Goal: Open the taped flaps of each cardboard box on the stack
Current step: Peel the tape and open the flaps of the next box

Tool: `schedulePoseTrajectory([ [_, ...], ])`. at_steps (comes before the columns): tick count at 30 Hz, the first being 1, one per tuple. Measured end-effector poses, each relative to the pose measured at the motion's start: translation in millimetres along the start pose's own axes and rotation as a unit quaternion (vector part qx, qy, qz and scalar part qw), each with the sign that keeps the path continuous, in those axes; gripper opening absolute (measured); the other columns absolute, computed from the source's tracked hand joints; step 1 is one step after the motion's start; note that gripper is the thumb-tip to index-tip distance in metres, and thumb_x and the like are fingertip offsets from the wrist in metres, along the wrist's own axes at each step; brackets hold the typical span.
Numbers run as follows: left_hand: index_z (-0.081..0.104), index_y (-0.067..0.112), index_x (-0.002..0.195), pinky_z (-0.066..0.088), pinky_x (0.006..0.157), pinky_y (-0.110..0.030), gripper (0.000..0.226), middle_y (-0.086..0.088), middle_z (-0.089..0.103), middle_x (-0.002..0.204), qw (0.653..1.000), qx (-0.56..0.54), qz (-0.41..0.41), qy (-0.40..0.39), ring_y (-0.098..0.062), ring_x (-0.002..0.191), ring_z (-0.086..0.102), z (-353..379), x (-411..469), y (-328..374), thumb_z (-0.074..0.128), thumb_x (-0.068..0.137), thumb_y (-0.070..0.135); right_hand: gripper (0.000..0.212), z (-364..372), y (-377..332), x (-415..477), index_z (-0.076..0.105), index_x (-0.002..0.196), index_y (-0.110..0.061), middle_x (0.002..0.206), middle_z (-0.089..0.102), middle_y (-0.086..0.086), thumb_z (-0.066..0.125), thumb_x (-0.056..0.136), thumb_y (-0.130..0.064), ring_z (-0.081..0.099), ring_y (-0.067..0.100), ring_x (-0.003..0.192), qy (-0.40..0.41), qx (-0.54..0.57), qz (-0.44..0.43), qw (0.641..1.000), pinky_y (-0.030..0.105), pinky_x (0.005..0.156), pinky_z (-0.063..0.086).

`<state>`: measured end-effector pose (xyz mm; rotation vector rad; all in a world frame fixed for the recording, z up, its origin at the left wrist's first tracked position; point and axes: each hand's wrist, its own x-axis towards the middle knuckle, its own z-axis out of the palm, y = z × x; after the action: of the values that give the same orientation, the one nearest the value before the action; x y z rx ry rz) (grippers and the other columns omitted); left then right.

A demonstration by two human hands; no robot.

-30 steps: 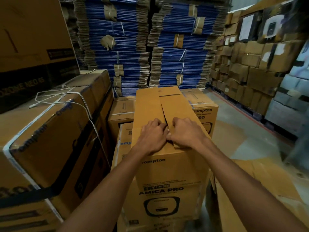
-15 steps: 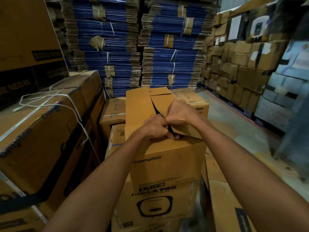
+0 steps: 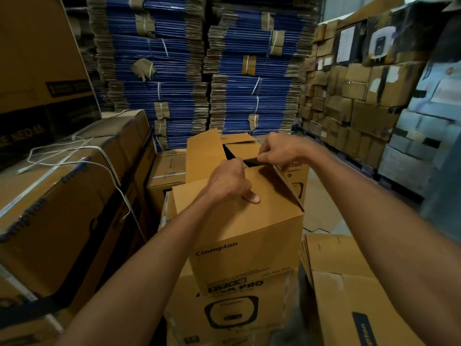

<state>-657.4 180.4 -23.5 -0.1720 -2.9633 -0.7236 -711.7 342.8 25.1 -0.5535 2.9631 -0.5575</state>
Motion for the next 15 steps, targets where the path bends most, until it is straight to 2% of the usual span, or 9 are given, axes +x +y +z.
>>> schedulePoseTrajectory([
  [4,0.054,0.015,0.131,0.053,0.084,-0.039,0.088,-0.005,0.068,0.112,0.994,0.039,0.034,0.100,-0.026,0.104,0.063,-6.2,-30.3,13.2,0.097,0.059,0.038,0.030,-18.2,13.2,-0.4,0.072,0.117,-0.005,0.115,0.067,0.005,0.052,0.104,-0.024,0.066,0.023,0.102,-0.043,0.046,-0.013,0.998,0.033,0.068,0.062],
  [7,0.055,0.018,0.126,0.052,0.080,-0.038,0.083,-0.002,0.070,0.109,0.981,0.070,0.092,0.156,-0.025,0.101,0.065,-3.5,-50.6,17.3,0.096,0.059,0.044,0.031,-23.5,21.6,-2.8,0.070,0.124,-0.010,0.116,0.066,-0.004,0.049,0.107,-0.024,0.065,0.022,0.108,-0.065,0.056,-0.036,0.996,0.036,0.071,0.063],
  [9,0.057,0.017,0.120,0.052,0.073,-0.036,0.075,-0.001,0.071,0.103,0.967,0.089,0.132,0.198,-0.024,0.093,0.067,0.4,-60.8,19.8,0.095,0.060,0.042,0.032,-23.9,25.4,-1.8,0.067,0.131,-0.013,0.110,0.061,-0.014,0.048,0.107,-0.022,0.063,0.016,0.103,-0.064,0.044,-0.049,0.996,0.030,0.065,0.060],
  [11,0.060,0.015,0.112,0.049,0.060,-0.032,0.067,0.000,0.072,0.091,0.949,0.116,0.175,0.235,-0.023,0.078,0.068,5.4,-69.3,20.5,0.096,0.059,0.036,0.032,-25.5,28.7,-1.7,0.064,0.133,-0.014,0.106,0.061,-0.014,0.047,0.107,-0.020,0.062,0.010,0.094,-0.061,0.042,-0.059,0.996,0.023,0.059,0.055],
  [13,0.062,0.013,0.103,0.038,0.048,-0.023,0.061,0.001,0.070,0.079,0.934,0.131,0.204,0.262,-0.018,0.061,0.064,8.6,-77.7,18.8,0.097,0.055,0.028,0.031,-26.9,32.7,-4.2,0.064,0.133,-0.015,0.108,0.065,-0.008,0.047,0.107,-0.019,0.062,0.007,0.088,-0.054,0.040,-0.066,0.996,0.021,0.059,0.054],
  [15,0.065,0.010,0.099,0.027,0.044,-0.017,0.054,0.000,0.068,0.072,0.914,0.133,0.247,0.293,-0.014,0.052,0.059,13.3,-87.7,21.1,0.096,0.058,0.021,0.031,-23.7,33.3,-5.2,0.065,0.132,-0.015,0.109,0.066,-0.004,0.049,0.106,-0.019,0.063,0.007,0.087,-0.044,0.034,-0.070,0.996,0.023,0.060,0.057],
])
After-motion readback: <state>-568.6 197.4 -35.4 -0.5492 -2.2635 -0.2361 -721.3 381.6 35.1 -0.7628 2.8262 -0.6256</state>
